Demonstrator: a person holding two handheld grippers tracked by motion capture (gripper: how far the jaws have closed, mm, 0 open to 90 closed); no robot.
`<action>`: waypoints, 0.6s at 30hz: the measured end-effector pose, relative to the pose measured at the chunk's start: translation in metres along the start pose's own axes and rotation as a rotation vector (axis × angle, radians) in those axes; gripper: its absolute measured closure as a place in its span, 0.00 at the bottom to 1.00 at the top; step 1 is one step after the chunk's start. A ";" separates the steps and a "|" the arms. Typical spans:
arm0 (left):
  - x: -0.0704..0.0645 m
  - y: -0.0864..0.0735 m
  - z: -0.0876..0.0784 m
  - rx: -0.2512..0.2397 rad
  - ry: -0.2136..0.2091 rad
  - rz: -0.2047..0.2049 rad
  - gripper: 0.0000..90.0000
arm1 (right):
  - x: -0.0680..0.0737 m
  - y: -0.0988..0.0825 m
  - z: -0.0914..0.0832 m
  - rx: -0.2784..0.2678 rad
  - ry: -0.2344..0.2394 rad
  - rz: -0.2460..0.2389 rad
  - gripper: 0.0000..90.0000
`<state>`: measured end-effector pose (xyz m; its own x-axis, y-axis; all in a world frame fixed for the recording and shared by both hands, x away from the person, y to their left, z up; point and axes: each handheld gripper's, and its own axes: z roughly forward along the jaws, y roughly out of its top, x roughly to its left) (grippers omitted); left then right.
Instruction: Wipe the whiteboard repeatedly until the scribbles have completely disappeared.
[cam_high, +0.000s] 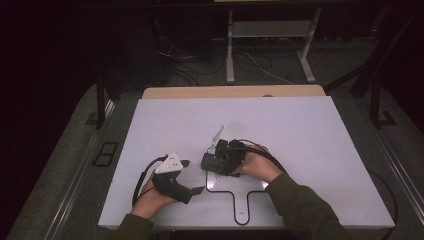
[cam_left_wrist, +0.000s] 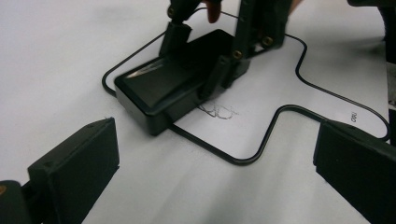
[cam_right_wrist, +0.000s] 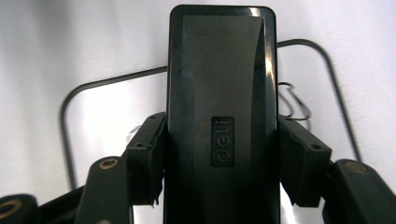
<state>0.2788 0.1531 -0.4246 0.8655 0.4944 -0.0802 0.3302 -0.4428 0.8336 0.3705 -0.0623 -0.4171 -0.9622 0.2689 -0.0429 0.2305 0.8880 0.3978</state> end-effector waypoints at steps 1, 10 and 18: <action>0.000 0.000 0.000 0.000 0.000 0.000 0.00 | -0.005 0.001 0.001 0.003 -0.005 0.006 0.43; 0.001 0.000 0.000 0.001 0.002 0.005 0.00 | -0.026 0.005 0.003 0.006 -0.012 0.048 0.43; 0.000 0.000 0.000 0.006 0.001 0.005 0.00 | -0.045 0.007 0.006 0.003 -0.015 0.082 0.43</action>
<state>0.2788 0.1529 -0.4249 0.8665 0.4934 -0.0755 0.3286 -0.4499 0.8305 0.4160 -0.0654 -0.4178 -0.9378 0.3462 -0.0243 0.3087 0.8641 0.3974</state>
